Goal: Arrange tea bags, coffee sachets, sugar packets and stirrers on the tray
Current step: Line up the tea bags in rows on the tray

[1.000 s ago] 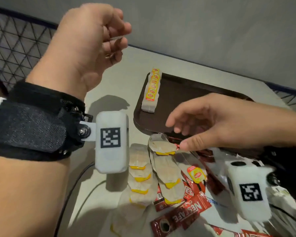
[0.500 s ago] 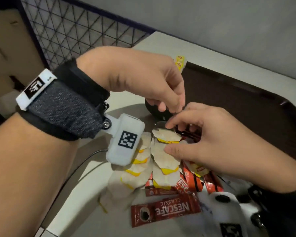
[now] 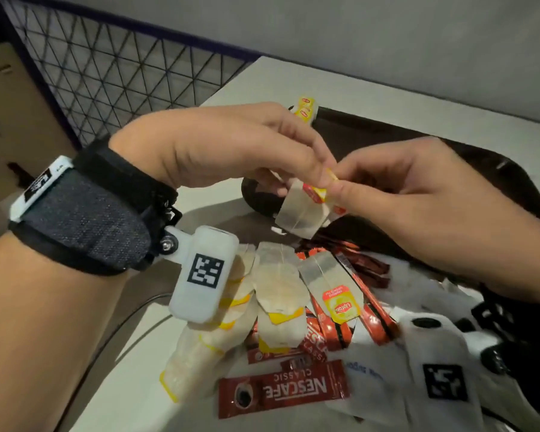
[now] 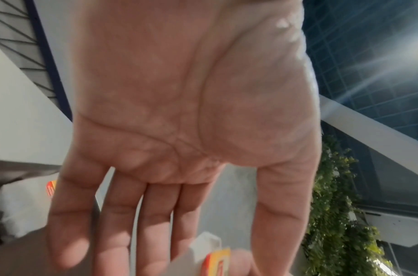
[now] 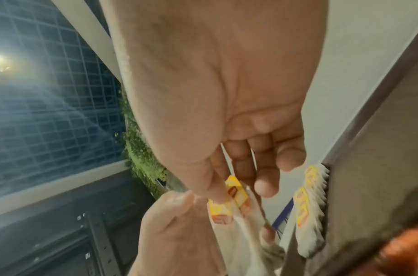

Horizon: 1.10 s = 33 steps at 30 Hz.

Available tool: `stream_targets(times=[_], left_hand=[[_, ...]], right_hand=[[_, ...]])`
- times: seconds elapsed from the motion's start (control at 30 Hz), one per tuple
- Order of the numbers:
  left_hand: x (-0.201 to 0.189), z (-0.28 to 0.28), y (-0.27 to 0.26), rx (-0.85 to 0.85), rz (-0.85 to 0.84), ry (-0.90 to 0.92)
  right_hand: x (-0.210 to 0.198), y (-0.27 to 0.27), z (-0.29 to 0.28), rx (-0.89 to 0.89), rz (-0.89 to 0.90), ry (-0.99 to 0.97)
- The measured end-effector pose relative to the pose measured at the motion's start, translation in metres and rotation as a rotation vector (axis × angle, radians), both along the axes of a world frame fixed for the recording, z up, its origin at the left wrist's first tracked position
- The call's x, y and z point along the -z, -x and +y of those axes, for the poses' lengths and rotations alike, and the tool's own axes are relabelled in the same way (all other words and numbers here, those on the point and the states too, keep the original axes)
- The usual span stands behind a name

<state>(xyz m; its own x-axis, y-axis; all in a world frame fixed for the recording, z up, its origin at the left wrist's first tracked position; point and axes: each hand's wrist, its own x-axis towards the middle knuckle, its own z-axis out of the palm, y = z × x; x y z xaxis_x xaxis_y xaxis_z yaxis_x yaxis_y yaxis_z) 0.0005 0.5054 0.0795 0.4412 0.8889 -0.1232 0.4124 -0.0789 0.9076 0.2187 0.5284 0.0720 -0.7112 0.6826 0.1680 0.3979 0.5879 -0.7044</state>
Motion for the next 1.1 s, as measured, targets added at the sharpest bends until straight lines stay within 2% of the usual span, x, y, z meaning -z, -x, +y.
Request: stream_targets(times=[0.1, 0.23, 0.47, 0.6, 0.9, 1.1], left_hand=[[0.000, 0.000, 0.000, -0.031, -0.116, -0.021], [0.000, 0.002, -0.005, -0.170, -0.238, -0.101], [0.004, 0.006, -0.013, -0.264, -0.462, -0.137], [0.004, 0.005, -0.020, -0.284, -0.472, -0.134], [0.004, 0.009, -0.020, -0.467, -0.593, -0.113], [0.000, 0.008, -0.021, -0.492, -0.605, -0.113]], right_hand=[[-0.010, -0.008, 0.002, 0.026, 0.150, 0.045], [-0.014, -0.015, 0.004, 0.070, 0.280, 0.091], [-0.021, -0.021, 0.009, 0.113, 0.469, 0.308], [-0.023, -0.023, 0.011, 0.131, 0.526, 0.368], [-0.028, -0.026, 0.014, 0.255, 0.604, 0.350], [-0.032, -0.027, 0.013, 0.264, 0.629, 0.393]])
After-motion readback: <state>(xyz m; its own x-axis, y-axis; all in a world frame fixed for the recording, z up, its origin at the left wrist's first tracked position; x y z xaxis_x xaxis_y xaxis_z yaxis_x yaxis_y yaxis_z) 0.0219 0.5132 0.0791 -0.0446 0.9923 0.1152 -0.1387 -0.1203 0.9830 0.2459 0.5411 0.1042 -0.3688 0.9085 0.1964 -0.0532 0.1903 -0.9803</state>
